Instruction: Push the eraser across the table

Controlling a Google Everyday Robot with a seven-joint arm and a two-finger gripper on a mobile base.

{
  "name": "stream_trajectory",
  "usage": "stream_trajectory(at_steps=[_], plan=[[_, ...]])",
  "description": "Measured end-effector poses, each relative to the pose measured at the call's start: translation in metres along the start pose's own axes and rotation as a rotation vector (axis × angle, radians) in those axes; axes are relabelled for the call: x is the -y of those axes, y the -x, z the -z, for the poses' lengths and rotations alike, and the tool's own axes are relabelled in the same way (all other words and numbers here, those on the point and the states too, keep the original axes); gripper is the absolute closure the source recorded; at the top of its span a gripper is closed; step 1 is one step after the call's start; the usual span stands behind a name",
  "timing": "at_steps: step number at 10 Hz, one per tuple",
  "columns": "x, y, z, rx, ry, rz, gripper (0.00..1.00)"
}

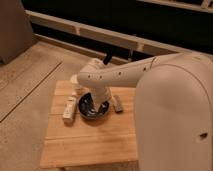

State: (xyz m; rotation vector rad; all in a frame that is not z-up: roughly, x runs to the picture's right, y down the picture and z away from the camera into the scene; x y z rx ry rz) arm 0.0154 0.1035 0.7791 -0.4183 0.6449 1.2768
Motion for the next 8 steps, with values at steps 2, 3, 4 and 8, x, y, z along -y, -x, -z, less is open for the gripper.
stream_trajectory(at_steps=[2,3,4,8], plan=[[0.018,-0.01,-0.018,-0.034,0.03,-0.076,0.35],[0.022,-0.011,-0.024,-0.043,0.047,-0.097,0.35],[0.034,-0.013,-0.033,-0.055,0.057,-0.128,0.35],[0.073,-0.015,-0.08,-0.088,0.104,-0.132,0.35]])
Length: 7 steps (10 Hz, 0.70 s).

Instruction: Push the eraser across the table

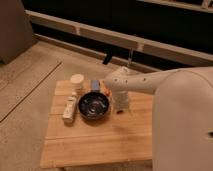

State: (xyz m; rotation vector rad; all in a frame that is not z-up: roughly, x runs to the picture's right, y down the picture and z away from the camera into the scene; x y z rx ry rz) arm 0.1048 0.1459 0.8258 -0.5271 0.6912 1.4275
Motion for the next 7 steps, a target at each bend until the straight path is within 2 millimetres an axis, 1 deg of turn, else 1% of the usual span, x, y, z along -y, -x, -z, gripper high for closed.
stream_trajectory(at_steps=[2,3,5,7], plan=[[0.005,0.021,-0.001,0.063,0.031,0.071,0.35],[0.005,0.03,0.004,0.1,0.052,0.129,0.35],[0.003,0.037,0.011,0.131,0.061,0.186,0.35],[-0.001,0.038,0.011,0.133,0.066,0.192,0.35]])
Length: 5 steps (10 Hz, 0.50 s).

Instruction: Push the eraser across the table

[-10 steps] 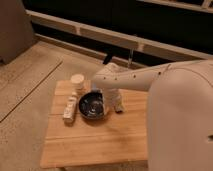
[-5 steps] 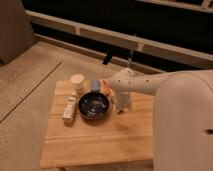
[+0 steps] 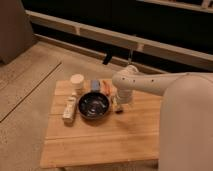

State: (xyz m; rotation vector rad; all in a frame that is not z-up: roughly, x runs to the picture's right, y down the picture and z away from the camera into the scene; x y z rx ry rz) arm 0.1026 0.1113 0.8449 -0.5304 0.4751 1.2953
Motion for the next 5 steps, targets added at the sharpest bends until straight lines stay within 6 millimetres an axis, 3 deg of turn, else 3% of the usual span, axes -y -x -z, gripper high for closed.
stream_trajectory(at_steps=[3,5], plan=[[0.0,-0.011,-0.02,-0.059,0.025,-0.063,0.35],[0.012,-0.015,-0.039,-0.118,0.041,-0.129,0.35]])
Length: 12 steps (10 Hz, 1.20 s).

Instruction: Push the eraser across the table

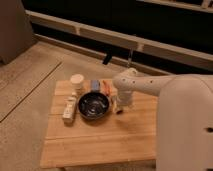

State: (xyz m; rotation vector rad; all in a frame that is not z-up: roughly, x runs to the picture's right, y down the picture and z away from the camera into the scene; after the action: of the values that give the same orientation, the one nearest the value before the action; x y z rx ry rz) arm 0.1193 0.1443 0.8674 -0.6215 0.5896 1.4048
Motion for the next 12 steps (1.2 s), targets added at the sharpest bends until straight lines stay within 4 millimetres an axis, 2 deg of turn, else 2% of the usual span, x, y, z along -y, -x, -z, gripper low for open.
stream_trajectory(at_steps=[3,5,6,10,12], plan=[[0.02,0.004,-0.02,-0.071,0.008,-0.05,0.35],[0.025,0.017,-0.03,-0.111,-0.004,-0.024,0.35],[0.024,0.025,-0.032,-0.121,-0.01,-0.003,0.35],[-0.013,0.057,-0.032,-0.129,-0.041,0.146,0.35],[-0.008,0.07,-0.03,-0.103,-0.056,0.148,0.35]])
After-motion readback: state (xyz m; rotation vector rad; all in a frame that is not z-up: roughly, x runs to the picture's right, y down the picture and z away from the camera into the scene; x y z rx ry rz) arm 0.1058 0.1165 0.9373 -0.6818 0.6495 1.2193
